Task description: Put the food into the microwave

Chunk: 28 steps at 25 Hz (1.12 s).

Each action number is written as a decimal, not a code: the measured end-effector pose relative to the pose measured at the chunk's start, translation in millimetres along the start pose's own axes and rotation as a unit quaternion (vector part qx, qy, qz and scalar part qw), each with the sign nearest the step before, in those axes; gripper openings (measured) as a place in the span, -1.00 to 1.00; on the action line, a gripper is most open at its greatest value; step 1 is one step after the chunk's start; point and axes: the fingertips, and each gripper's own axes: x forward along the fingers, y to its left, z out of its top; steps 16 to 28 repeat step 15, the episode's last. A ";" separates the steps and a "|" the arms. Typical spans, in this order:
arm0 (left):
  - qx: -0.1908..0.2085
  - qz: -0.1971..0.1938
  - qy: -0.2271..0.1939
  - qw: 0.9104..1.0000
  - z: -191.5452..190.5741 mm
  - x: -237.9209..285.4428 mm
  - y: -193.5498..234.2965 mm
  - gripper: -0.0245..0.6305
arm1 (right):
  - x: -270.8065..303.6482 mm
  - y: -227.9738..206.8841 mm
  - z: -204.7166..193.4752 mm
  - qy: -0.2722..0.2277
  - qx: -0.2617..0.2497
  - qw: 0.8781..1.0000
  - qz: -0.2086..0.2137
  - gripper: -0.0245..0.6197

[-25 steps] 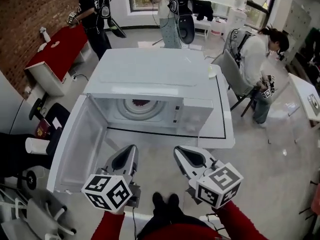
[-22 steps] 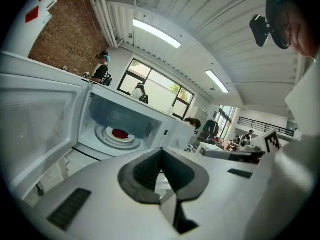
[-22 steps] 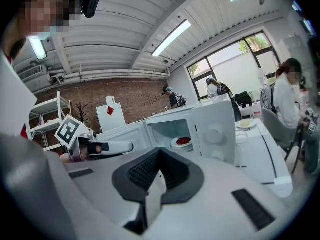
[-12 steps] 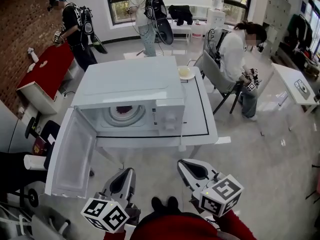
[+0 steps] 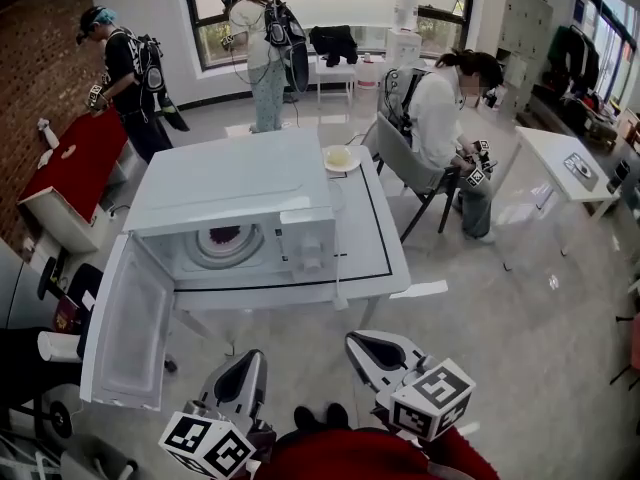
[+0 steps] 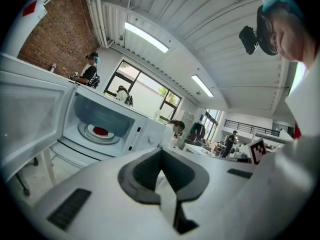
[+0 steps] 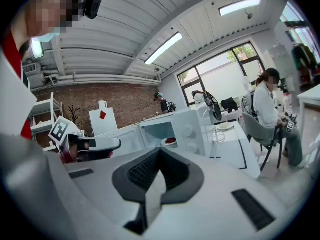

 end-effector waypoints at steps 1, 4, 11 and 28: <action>-0.003 -0.003 -0.003 1.000 -1.8 0.2 -2.9 -0.90 | -2.6 -1.2 -3.2 0.002 0.000 1.000 -0.001 -0.89; -0.007 -0.012 -0.008 1.000 -5.2 -4.2 -1.1 -0.90 | -2.2 5.4 -9.8 0.001 0.004 1.000 -0.002 -0.89; 0.013 -0.015 0.000 1.000 -12.5 3.3 -3.0 -0.90 | -0.7 1.0 -9.0 -0.008 -0.005 1.000 -0.003 -0.89; 0.009 -0.026 -0.003 1.000 -13.0 -4.6 8.2 -0.90 | 6.1 12.4 -14.0 -0.012 -0.010 1.000 -0.009 -0.89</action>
